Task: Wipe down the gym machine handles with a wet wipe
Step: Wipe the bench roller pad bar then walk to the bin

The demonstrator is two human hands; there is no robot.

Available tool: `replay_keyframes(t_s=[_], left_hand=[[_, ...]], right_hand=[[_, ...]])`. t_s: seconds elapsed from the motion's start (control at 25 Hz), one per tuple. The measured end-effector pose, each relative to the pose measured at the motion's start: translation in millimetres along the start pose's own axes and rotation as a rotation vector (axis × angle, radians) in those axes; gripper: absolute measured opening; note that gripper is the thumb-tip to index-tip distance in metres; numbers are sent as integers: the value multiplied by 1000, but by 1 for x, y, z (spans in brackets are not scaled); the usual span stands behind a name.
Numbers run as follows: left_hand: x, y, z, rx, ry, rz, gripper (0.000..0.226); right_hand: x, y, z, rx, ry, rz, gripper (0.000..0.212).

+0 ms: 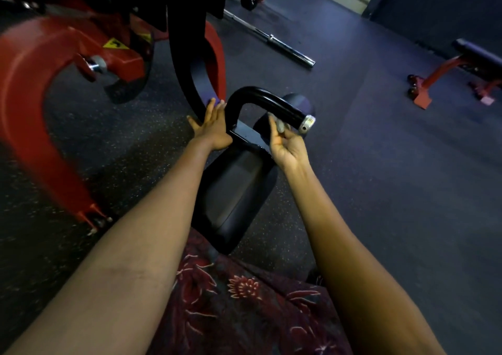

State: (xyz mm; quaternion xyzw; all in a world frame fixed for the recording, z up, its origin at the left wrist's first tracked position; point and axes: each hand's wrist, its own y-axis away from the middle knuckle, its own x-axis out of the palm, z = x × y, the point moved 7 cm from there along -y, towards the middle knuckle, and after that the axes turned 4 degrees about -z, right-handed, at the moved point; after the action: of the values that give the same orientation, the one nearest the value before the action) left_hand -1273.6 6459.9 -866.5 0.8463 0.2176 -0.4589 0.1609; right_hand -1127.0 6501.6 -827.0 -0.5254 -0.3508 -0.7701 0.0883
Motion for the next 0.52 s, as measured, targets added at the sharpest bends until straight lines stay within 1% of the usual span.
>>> replay_keyframes(t_s=[0.04, 0.16, 0.24, 0.28, 0.32, 0.36, 0.4, 0.48, 0.52], left_hand=[[-1, 1, -1, -6, -16, -3, 91], [-7, 5, -9, -26, -13, -25, 90], [-21, 8, -20, -16, 159, -112, 92], [-32, 9, -27, 6, 280, -192, 92], [-43, 10, -34, 47, 374, -272, 92], [-51, 13, -43, 101, 419, -324, 90], [-54, 15, -53, 151, 413, -337, 87], [-49, 19, -65, 183, 303, -293, 84], [-43, 22, -68, 169, 244, -280, 86]], right_hand=[[-7, 3, 9, -5, -6, 7, 30], [-24, 14, 39, -40, 91, 16, 25], [-26, 22, 65, -103, 169, 57, 27], [-22, 26, 81, -154, 229, 100, 29], [-14, 30, 97, -234, 344, 133, 28], [-3, 35, 112, -355, 542, 149, 27], [11, 40, 122, -532, 809, 150, 26], [49, 53, 119, -957, 1380, 168, 23], [65, 59, 103, -1114, 1631, 218, 23]])
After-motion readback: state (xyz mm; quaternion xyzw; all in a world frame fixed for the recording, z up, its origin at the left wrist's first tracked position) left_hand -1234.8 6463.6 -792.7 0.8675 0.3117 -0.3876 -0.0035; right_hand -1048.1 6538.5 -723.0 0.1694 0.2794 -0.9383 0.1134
